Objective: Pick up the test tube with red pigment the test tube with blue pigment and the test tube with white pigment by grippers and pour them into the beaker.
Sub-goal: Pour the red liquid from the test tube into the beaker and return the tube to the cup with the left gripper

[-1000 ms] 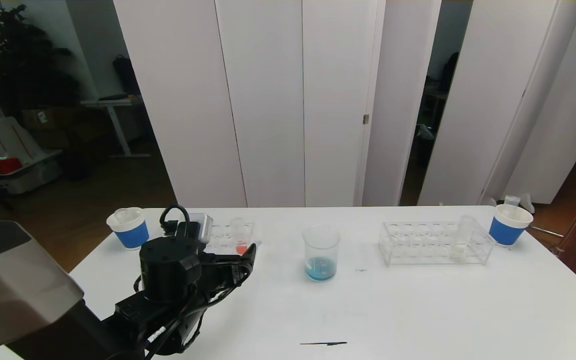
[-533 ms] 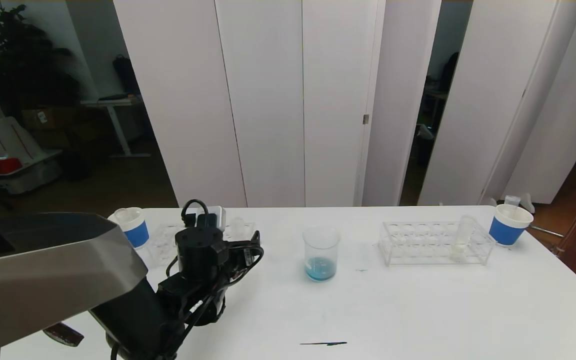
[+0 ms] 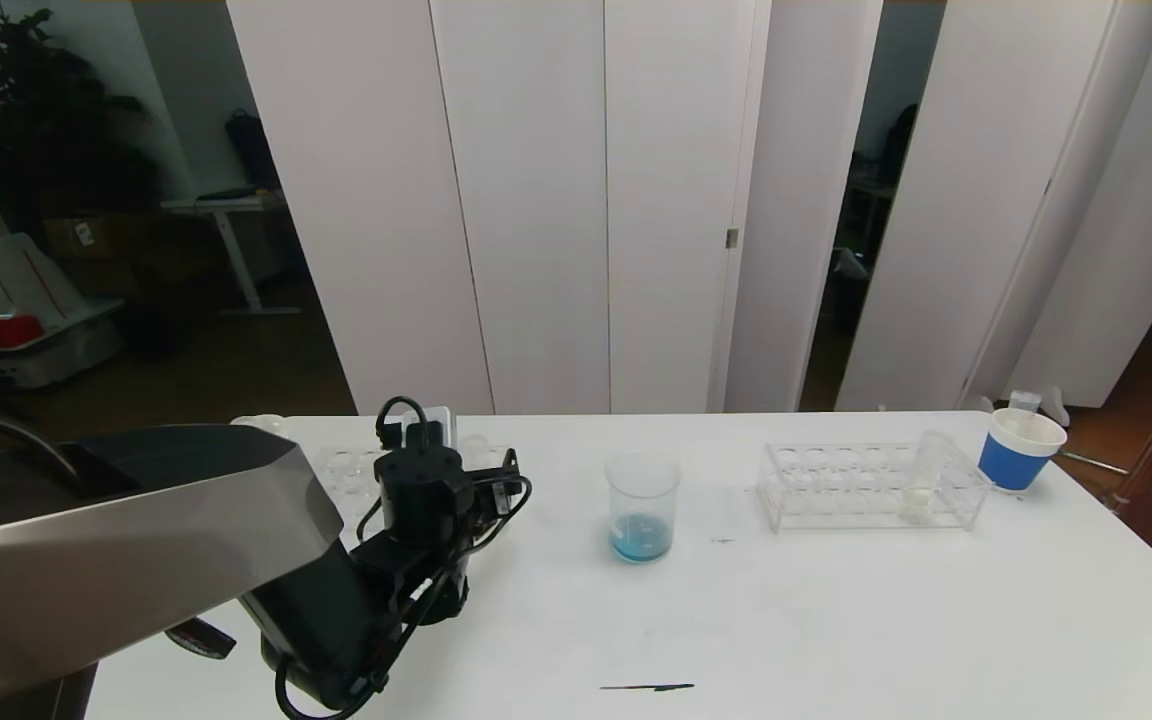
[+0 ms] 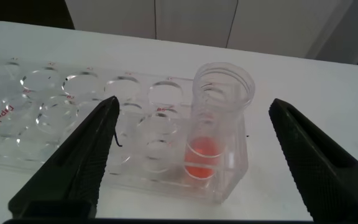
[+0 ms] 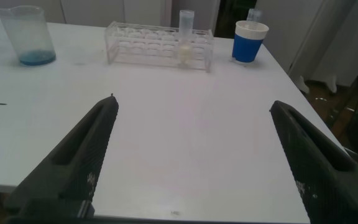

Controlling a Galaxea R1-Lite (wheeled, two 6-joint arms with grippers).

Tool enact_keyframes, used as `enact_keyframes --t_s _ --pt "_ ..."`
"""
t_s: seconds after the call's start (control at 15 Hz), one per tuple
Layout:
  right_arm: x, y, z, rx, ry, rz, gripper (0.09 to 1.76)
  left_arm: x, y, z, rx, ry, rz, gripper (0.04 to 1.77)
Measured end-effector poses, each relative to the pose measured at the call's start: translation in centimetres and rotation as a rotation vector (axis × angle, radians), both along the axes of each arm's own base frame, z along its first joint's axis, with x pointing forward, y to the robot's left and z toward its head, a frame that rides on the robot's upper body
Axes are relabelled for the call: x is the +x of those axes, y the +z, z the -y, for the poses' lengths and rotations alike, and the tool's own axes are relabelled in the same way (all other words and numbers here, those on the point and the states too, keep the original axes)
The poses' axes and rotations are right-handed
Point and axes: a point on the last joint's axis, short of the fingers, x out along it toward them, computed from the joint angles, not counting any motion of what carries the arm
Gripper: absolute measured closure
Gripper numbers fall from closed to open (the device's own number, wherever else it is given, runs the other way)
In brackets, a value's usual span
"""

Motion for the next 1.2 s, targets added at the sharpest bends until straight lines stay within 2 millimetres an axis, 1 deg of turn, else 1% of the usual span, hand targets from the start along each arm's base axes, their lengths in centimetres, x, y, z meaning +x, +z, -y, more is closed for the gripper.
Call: enact_keyframes --t_s 0.07,0.13,0.2,0.27,0.33,0.4,0.47,0.53,1.2 --pt "0.0 0.0 0.0 0.0 0.0 0.0 0.1 0.27 -0.03 -0.04 0.0 0.007 0.004 0.3" --pt "0.0 0.0 0.0 0.0 0.0 0.0 0.1 0.52 -0.12 -0.13 0.002 0.012 0.005 0.62" --pt "0.0 0.0 0.0 0.0 0.0 0.0 0.1 0.73 -0.21 -0.09 0.002 0.004 0.007 1.1" --pt "0.0 0.0 0.0 0.0 0.0 0.0 0.1 0.84 -0.38 -0.12 0.004 0.006 0.005 1.38" --pt "0.0 0.01 0.0 0.0 0.001 0.001 0.1 0.92 -0.51 -0.14 0.005 0.008 0.004 1.44" --pt "0.0 0.0 0.0 0.0 0.0 0.0 0.1 0.95 -0.58 -0.12 0.005 0.008 0.003 1.21" --pt "0.0 0.0 0.0 0.0 0.0 0.0 0.1 0.97 -0.65 -0.12 0.007 0.009 0.002 1.19" --pt "0.0 0.0 0.0 0.0 0.0 0.0 0.1 0.97 -0.69 -0.1 0.007 0.009 0.0 1.24" --pt "0.0 0.0 0.0 0.0 0.0 0.0 0.1 1.01 -0.71 -0.07 0.009 0.008 -0.001 1.24"
